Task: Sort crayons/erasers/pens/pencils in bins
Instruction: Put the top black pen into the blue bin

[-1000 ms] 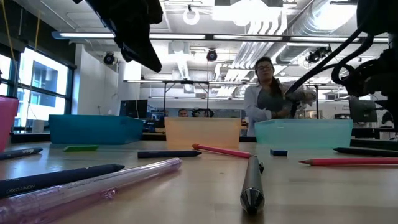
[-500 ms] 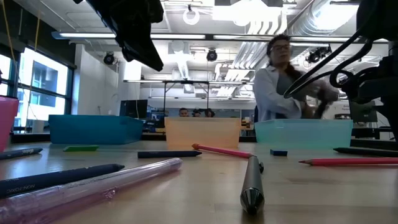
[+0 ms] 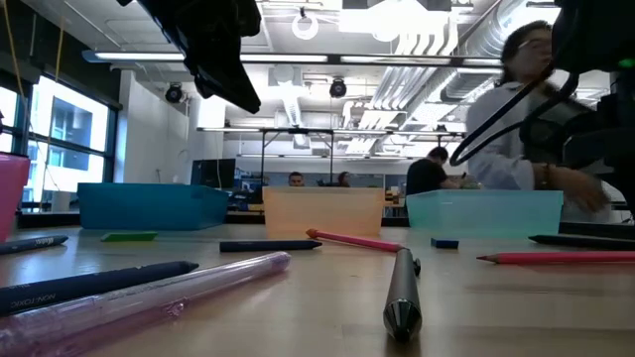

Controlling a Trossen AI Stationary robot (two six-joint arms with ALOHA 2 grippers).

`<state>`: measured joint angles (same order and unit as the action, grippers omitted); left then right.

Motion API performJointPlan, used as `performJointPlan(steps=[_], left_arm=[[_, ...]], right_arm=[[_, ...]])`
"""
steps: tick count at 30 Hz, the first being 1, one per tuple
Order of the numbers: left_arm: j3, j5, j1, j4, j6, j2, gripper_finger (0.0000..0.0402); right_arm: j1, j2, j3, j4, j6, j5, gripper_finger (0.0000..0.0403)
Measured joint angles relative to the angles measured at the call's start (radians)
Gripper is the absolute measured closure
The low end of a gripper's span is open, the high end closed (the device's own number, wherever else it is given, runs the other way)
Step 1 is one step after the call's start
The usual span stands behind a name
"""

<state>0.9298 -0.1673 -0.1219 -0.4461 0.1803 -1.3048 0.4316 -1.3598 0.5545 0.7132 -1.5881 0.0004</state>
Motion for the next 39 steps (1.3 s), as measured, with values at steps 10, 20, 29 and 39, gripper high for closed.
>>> performJointPlan(steps=[10,20,29,39], left_arm=[[0.0,0.0,0.0,-0.001,0.0,0.0,0.0316],[0.0,-0.002,0.0,-0.001,0.0,0.0,0.0316],[0.0,-0.003,0.0,-0.006,0.0,0.0,0.0283],[0.0,-0.015,-0.009,-0.014,-0.024,0.0,0.0228]], right_arm=[[0.001,-0.001,0.002,0.006,0.019,0.006,0.038],[0.001,-0.003,0.009,0.015,0.044,0.012,0.0382],[0.001,-0.007,0.049,0.043,0.087,0.082,0.0382],[0.0,-0.005,0.05,-0.081,0.185,0.136,0.0382]])
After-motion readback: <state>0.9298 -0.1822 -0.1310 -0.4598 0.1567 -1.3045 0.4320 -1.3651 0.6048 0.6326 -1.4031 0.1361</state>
